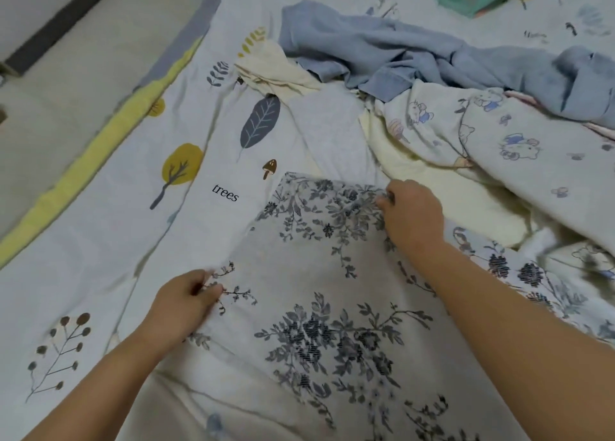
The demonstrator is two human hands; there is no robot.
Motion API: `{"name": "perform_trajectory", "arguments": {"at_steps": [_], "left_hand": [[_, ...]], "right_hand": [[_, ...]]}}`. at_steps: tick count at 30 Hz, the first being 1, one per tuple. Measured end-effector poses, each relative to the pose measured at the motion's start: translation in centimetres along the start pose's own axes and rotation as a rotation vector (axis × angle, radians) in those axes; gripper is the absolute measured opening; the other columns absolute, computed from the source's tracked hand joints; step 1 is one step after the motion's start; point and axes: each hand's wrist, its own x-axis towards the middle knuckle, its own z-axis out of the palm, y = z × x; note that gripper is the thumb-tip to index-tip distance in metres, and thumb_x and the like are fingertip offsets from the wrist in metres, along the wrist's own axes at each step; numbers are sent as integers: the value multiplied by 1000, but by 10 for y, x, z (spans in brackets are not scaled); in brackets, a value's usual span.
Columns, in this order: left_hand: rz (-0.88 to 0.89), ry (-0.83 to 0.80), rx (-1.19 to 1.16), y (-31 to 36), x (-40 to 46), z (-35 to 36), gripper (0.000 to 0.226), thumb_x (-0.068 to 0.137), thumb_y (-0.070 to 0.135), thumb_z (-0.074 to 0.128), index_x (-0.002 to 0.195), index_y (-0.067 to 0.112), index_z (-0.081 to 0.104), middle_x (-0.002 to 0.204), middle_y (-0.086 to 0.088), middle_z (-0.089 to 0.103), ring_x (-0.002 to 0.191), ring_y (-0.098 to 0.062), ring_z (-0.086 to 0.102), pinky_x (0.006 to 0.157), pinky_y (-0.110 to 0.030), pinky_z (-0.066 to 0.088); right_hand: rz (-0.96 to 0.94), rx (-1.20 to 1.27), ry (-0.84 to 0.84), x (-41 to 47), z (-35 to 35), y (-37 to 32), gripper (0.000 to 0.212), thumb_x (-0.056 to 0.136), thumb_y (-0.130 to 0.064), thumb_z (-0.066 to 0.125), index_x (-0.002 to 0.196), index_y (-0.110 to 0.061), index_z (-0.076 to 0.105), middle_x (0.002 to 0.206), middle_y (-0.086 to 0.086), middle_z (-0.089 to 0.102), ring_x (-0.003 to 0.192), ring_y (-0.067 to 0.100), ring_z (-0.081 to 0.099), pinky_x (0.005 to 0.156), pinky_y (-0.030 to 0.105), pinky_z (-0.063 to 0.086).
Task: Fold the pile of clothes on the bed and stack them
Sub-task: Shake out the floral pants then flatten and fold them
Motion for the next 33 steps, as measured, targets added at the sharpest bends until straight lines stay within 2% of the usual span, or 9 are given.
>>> {"name": "perform_trajectory", "arguments": {"at_steps": [4,11,13,17,22,26,28,30,33], "left_hand": [[13,171,57,-5,2,11,35,88,18,59,60,8,42,53,-7,48,53,-23,46,50,-31,30],[-123,-2,-35,6,12,20,28,85,37,63,100,16,50,80,6,61,78,-20,60,69,-31,42],[-121,-82,-135,13,9,11,25,85,33,65,97,11,62,86,-2,70,79,-18,67,73,-30,48],[-58,-164,-281,5,-15,-21,12,85,22,65,78,16,72,70,2,74,60,-11,70,50,-13,49],[-117,-79,-238,-42,-48,-82,39,60,54,72,92,30,72,79,2,75,69,-20,72,66,-32,56],[-248,50,8,-99,-39,-91,42,62,60,66,76,21,71,77,-8,73,71,-27,66,74,-44,51],[-269,94,179,-113,-31,-78,22,79,40,67,70,20,62,83,-16,70,74,-29,59,77,-43,48],[-247,140,314,-106,-26,-65,11,86,24,62,86,13,62,89,-23,67,77,-37,61,76,-48,51],[11,302,504,-63,-25,-45,33,81,19,67,108,2,60,99,-29,61,85,-47,58,72,-51,49]], "right_hand": [[7,-9,111,0,11,-1,25,91,-22,57,80,-1,61,81,15,58,77,31,50,66,38,37],[33,-38,-280,16,8,-13,38,93,-44,48,75,-12,43,76,5,51,77,25,52,70,33,41],[10,-25,-226,13,-3,-20,36,94,-40,49,71,-13,39,74,4,49,74,24,49,74,35,38],[-24,90,-22,-8,-21,-40,34,93,-31,54,70,-12,36,72,3,47,69,24,44,72,37,38],[-200,246,114,-24,-17,-88,25,89,-32,58,80,-9,54,79,11,57,76,30,52,70,39,38],[-256,-22,-94,-36,14,-134,43,94,-45,44,122,-14,48,117,7,52,107,25,45,84,35,33],[-230,-27,-202,-51,21,-138,46,95,-42,44,133,-17,37,131,8,43,120,26,37,99,41,28],[-242,-15,-236,-74,19,-128,46,96,-36,44,137,-17,33,135,9,39,125,27,33,105,47,23],[-241,20,-121,-111,2,-90,39,92,-20,51,129,-10,48,125,13,50,115,32,47,97,48,35]]}}
